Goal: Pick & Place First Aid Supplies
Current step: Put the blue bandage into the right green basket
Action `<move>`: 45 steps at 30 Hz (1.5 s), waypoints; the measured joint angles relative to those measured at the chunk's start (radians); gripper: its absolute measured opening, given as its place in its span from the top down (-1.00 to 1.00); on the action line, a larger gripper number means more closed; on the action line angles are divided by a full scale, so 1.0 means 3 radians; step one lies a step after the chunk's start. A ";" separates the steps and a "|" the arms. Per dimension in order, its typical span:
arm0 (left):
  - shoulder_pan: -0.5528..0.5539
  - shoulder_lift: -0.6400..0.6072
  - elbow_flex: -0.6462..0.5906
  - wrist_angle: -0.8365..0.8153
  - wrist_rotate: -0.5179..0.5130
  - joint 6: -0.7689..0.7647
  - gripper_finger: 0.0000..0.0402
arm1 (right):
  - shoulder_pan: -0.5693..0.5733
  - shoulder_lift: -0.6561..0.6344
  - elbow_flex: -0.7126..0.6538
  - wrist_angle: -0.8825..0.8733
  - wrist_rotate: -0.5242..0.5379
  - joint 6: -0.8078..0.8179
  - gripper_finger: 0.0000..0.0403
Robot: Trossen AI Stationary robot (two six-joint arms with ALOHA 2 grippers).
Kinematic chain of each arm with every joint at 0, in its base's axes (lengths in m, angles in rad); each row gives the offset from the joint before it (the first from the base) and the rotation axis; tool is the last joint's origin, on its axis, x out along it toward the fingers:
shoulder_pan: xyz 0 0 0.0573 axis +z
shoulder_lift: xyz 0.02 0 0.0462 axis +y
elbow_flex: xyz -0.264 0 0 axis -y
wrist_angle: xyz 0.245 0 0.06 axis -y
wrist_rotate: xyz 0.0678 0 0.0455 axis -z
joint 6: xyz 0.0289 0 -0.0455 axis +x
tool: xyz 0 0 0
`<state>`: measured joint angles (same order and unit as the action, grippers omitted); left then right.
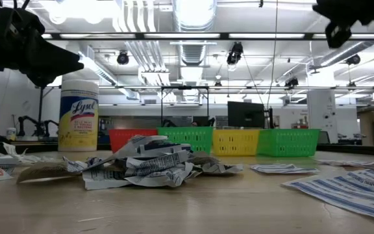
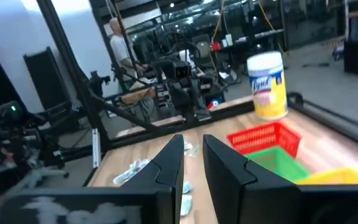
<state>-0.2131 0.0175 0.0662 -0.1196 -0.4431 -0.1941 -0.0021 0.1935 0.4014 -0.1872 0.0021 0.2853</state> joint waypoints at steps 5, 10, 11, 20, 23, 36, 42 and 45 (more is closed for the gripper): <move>0.0000 0.0001 0.0000 0.0000 0.0000 0.0000 0.35 | 0.0000 0.0810 0.0611 -0.0467 -0.0004 -0.0175 0.71; 0.0000 -0.0001 0.0000 0.0000 0.0000 0.0000 0.35 | -0.0001 0.1636 0.1236 -0.1183 -0.0006 -0.0186 0.71; 0.0000 0.0001 0.0000 0.0000 0.0000 0.0000 0.35 | 0.0000 0.1786 0.1343 -0.1305 -0.0006 -0.0187 0.71; 0.0000 0.0000 0.0000 0.0000 0.0000 0.0007 0.35 | -0.0001 0.2828 0.2175 -0.2596 -0.0029 -0.0167 0.71; 0.0000 0.0000 0.0000 0.0000 0.0001 0.0008 0.35 | 0.0000 0.3039 0.2340 -0.2885 -0.0036 -0.0166 0.71; 0.0000 0.0001 -0.0005 0.0003 0.0000 0.0017 0.35 | 0.0057 0.3454 0.2134 -0.2918 -0.0464 -0.0203 0.71; 0.0001 0.0006 -0.0008 0.0003 0.0000 0.0035 0.35 | 0.0060 0.3646 0.1895 -0.2557 -0.0473 -0.0339 0.71; 0.0001 0.0012 -0.0008 0.0003 0.0000 0.0035 0.35 | 0.0060 0.3760 0.1820 -0.2444 -0.0474 -0.0461 0.71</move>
<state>-0.2127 0.0212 0.0639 -0.1188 -0.4432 -0.1836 0.0158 1.3217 0.9475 -0.9204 -0.1402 0.1468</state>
